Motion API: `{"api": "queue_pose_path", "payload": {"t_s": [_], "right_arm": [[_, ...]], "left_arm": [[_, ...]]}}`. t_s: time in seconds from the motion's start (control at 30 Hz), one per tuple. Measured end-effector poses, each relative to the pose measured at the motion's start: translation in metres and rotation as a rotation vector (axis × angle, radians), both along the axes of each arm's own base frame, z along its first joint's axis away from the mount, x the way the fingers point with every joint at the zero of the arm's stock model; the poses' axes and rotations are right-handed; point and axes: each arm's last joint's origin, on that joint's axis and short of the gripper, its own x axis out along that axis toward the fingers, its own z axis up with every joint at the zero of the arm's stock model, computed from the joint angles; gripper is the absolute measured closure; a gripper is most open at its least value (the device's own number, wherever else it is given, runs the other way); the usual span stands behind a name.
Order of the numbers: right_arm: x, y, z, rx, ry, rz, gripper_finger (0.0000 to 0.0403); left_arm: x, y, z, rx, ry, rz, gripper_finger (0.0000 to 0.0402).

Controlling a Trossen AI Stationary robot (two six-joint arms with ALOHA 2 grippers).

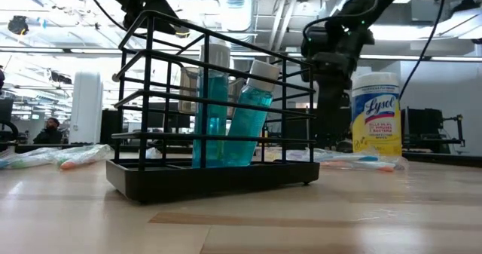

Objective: Pick & Place toothbrushing station
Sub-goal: Put the green toothbrush into the mesh organizer

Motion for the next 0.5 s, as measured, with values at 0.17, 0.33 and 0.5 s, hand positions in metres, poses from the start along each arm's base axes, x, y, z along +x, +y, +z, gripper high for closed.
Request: {"api": "queue_pose_path", "payload": {"t_s": [0.17,0.33,0.5], "right_arm": [[0.0,-0.006,-0.023,0.042,0.075,0.014,0.022],[0.006,-0.01,-0.051,0.088,0.152,0.055,0.0218],[0.013,-0.012,-0.071,0.095,0.168,0.083,0.0222]], "left_arm": [[-0.001,0.005,0.0,0.004,0.0,0.021,0.0219],[-0.002,0.011,0.0,-0.006,-0.004,0.026,0.0219],[-0.003,0.015,0.0,-0.014,-0.004,0.027,0.0219]]}}
